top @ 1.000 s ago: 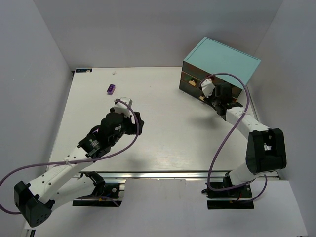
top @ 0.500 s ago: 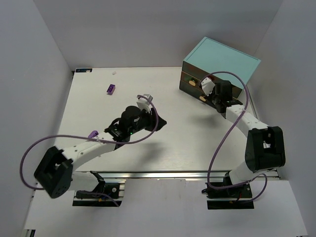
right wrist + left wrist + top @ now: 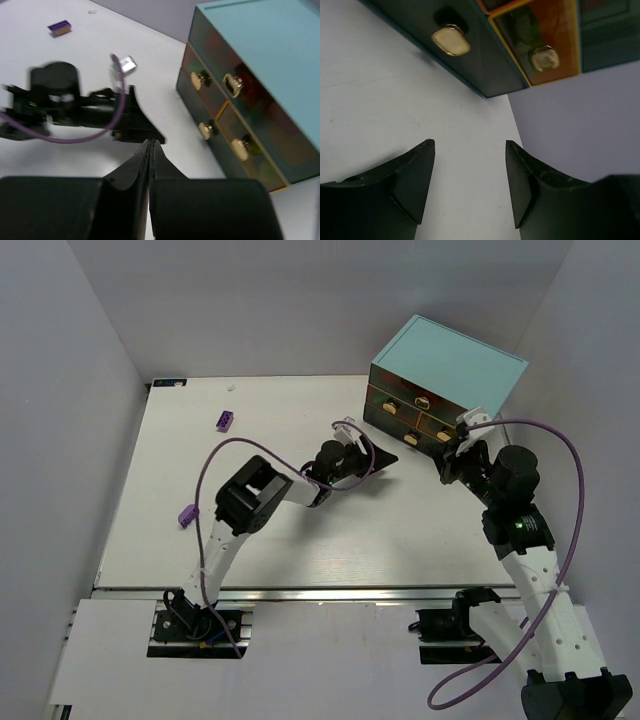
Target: Sort the legos into containers by color
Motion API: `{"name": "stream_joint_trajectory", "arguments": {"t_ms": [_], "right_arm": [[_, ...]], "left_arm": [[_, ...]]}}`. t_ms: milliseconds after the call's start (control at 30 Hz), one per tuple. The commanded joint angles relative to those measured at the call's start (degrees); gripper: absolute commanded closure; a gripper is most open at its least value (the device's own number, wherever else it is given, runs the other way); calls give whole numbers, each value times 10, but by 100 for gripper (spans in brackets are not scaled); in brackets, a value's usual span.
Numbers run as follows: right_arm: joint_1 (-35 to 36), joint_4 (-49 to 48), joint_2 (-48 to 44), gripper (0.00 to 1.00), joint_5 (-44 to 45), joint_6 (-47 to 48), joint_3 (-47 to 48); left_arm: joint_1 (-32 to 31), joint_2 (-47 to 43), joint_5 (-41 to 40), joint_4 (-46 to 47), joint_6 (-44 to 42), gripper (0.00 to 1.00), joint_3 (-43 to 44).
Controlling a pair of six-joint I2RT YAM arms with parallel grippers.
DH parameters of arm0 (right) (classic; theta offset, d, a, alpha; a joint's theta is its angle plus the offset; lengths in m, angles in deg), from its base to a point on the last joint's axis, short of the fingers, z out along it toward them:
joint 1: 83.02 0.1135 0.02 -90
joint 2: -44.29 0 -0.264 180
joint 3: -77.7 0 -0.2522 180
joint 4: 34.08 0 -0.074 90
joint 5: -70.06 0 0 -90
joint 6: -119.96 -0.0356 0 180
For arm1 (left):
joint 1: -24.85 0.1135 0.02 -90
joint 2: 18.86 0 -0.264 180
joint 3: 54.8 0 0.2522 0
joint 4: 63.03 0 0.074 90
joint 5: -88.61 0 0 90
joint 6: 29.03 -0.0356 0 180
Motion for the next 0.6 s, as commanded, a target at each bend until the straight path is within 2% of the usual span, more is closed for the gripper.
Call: {"name": "stream_joint_trajectory", "arguments": {"t_ms": [0,100,400,567], "right_arm": [[-12,-19,-30,100,-36,-102,-30],[-21,-27,-39,100,-23,-102,-43],[-31,-29,-62,100,-11,-102,-54],[-31,-30,-67,100,3,-102,-56]], "left_arm": [[-4,60,-2,93,105,31,86],[-9,116,-23,78,113,30,157],[-14,203,-71,9,133,29,278],[-20,220,-89,-108,133,29,347]]}}
